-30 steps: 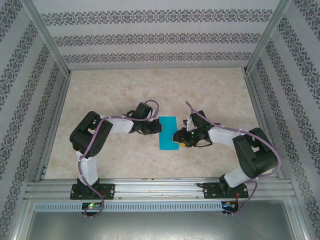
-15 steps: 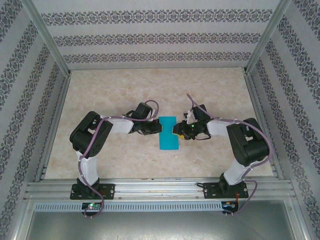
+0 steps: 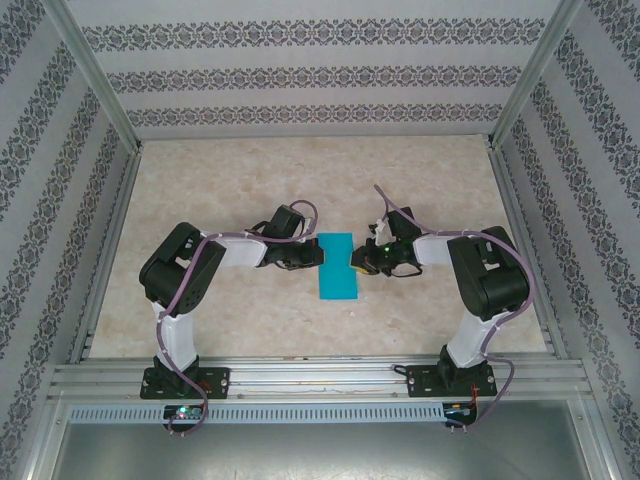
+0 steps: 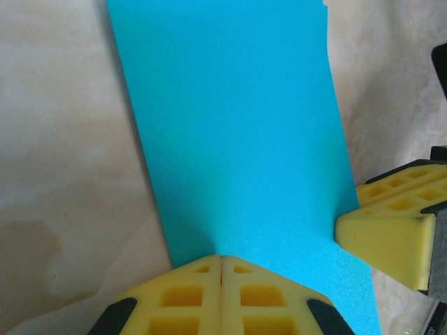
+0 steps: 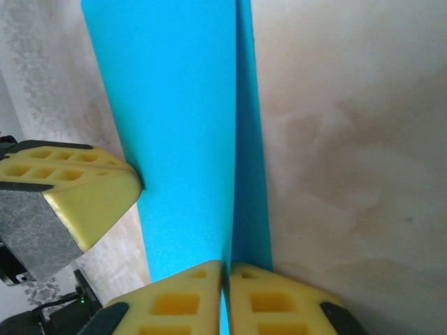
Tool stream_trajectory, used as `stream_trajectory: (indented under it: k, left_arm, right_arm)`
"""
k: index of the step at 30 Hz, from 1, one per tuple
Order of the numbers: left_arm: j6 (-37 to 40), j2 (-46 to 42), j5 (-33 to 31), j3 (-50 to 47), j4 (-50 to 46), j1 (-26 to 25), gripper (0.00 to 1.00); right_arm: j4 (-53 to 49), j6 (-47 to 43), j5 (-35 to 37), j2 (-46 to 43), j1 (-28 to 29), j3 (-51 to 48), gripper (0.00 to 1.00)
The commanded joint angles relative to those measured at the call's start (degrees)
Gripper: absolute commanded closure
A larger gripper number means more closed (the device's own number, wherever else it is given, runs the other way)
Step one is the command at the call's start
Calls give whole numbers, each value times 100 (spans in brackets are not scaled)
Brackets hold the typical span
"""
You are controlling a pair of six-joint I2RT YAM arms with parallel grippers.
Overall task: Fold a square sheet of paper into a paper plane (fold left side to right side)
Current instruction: Fold the triangle a second time at the center of the table.
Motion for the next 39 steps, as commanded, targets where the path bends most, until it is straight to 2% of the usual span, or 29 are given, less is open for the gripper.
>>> stream_trajectory:
  k: [1, 4, 8, 11, 17, 22, 28, 35, 39]
  left_arm:
    - [222, -260, -185, 2, -252, -38, 92]
    - [405, -570, -301, -58, -275, -47, 88]
    - [837, -1080, -511, -257, -408, -191, 82]
    - [1390, -1519, -903, -327, -799, -559, 76]
    - [2136, -1967, -1840, -246, -1448, -1674, 57]
    - [2389, -1712, -2677, 160, -1807, -2498, 43]
    - [2582, -1038, -3303, 794, -2267, -2990, 35]
    - [2786, -298, -4137, 1498, -2824, -3175, 32]
    - [2852, -88, -4330, 1714, -2977, -3175, 35]
  right_arm:
    - [-35, -101, -178, -16, -44, 60, 94]
    - [-112, -18, -206, -174, -47, 20, 100]
    - [-405, 84, -213, -361, -45, 16, 100]
    - [-660, 150, -182, -492, -61, 46, 100]
    - [-925, 289, -108, -681, -74, 80, 100]
    - [-1011, 357, -95, -727, -74, 117, 100]
    - [-1004, 427, -62, -745, -74, 117, 100]
    - [-964, 471, -38, -738, -69, 99, 100]
    - [-941, 489, -28, -731, -64, 90, 100]
